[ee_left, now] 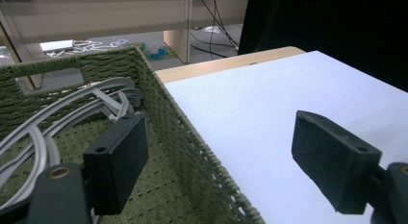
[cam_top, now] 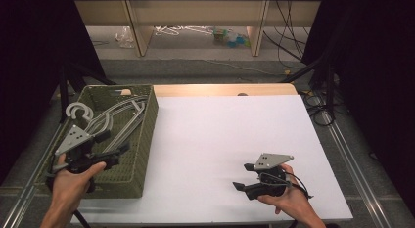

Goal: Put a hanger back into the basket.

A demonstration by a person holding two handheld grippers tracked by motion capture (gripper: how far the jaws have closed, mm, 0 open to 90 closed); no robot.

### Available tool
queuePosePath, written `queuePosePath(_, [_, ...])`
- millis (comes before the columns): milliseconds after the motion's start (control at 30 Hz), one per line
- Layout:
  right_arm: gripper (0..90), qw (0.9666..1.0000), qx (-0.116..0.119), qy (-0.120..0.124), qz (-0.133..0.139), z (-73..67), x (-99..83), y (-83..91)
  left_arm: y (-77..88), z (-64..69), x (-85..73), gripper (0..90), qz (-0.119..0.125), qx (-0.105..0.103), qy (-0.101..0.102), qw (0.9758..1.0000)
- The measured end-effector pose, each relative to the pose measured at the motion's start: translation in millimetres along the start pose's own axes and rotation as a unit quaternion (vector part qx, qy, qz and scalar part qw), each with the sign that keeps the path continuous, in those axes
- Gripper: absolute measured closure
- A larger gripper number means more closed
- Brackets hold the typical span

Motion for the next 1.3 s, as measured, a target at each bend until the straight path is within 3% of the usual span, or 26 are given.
queuePosePath(300, [26.6,0.9999,-0.004,-0.005,0.012,4.8,-2.7,-0.5,-10.9,22.8,-12.8,20.2,-0.012,-0.030,-0.008,0.9995])
queuePosePath(500, [24.6,0.9997,-0.004,-0.012,0.021,4.8,-3.4,-0.4,-12.6,41.6,-17.6,19.8,0.000,-0.052,-0.011,0.9986])
queuePosePath(733, [21.4,0.9996,-0.009,-0.009,0.026,3.9,-3.9,-0.6,-16.1,63.0,-28.0,19.7,0.005,-0.078,-0.029,0.9965])
queuePosePath(1100, [20.2,0.9993,-0.010,-0.004,0.036,-0.5,-2.4,1.5,-14.5,84.6,-45.6,17.8,0.014,-0.103,-0.041,0.9937])
queuePosePath(1300, [19.9,0.9992,-0.014,0.000,0.037,-4.6,-2.5,1.0,-13.0,90.3,-61.2,16.8,0.014,-0.103,-0.044,0.9936])
Point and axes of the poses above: each handheld gripper's, and its own axes: y roughly backward along the jaws, x roughly out of its top, z roughly to its right, the point moved 2 cm from there along -y, roughly forward along the jaws, and after that the axes turned 12 degrees about x, right-handed, at the moved point
